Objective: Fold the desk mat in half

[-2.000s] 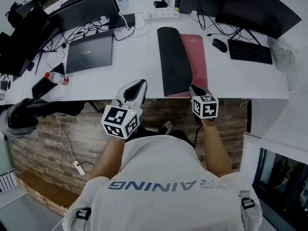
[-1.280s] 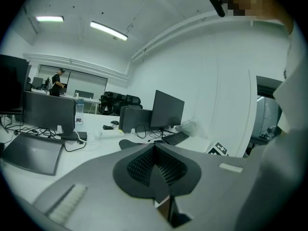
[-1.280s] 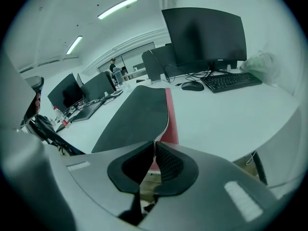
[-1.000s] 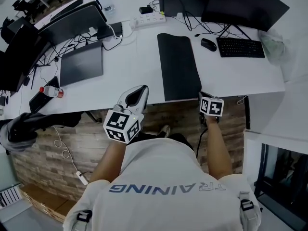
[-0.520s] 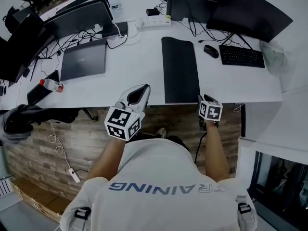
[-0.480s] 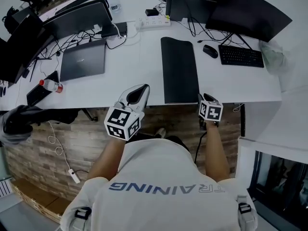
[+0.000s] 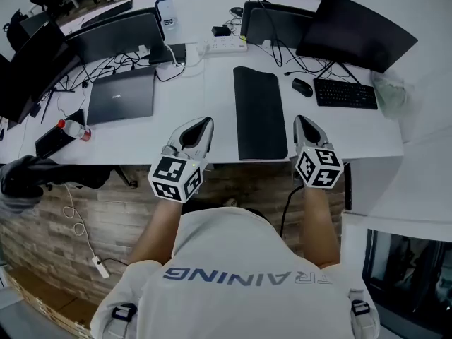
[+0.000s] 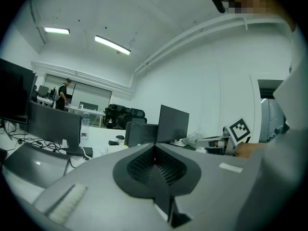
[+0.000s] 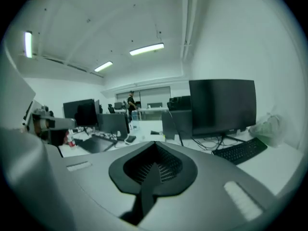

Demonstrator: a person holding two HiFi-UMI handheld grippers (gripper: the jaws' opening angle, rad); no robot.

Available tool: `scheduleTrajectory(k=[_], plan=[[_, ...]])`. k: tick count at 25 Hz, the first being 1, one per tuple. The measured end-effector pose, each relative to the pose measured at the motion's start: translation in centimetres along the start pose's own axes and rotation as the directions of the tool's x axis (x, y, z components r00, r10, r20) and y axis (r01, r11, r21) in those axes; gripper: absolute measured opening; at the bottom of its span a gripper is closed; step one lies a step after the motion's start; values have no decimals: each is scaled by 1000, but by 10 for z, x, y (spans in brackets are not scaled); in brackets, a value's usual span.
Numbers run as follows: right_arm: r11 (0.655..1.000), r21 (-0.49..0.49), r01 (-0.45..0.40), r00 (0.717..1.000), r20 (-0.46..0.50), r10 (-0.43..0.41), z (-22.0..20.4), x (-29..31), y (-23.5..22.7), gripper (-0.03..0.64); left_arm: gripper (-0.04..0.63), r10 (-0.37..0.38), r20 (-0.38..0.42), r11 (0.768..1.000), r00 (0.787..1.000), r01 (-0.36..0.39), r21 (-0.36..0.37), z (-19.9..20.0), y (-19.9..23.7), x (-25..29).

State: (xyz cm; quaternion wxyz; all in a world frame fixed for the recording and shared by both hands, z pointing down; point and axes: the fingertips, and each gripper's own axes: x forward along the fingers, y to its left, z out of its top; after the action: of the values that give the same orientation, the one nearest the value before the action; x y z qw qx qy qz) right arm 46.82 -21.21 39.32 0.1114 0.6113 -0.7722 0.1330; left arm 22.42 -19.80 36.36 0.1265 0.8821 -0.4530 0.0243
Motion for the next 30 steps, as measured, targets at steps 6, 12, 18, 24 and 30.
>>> scheduleTrajectory(k=[6,12,18,24,30], plan=[[996,-64,-66,975,206,78,86,-26,37,11,3,51,71,999,996,-51,2,35,22,-15],[991,-111,-69,948,301,100,123,-30,65,14,3,95,107,995,990,-97,15,56,39,-33],[988,-106,-108,948,289,135,125,-18,76,14,3,105,111,994,988,-108,19,61,46,-36],[986,-110,-128,945,288,155,129,-8,86,15,3,113,118,993,987,-116,21,65,52,-41],[983,-114,-143,940,296,171,135,-5,96,14,3,118,118,993,986,-118,-7,66,59,-49]])
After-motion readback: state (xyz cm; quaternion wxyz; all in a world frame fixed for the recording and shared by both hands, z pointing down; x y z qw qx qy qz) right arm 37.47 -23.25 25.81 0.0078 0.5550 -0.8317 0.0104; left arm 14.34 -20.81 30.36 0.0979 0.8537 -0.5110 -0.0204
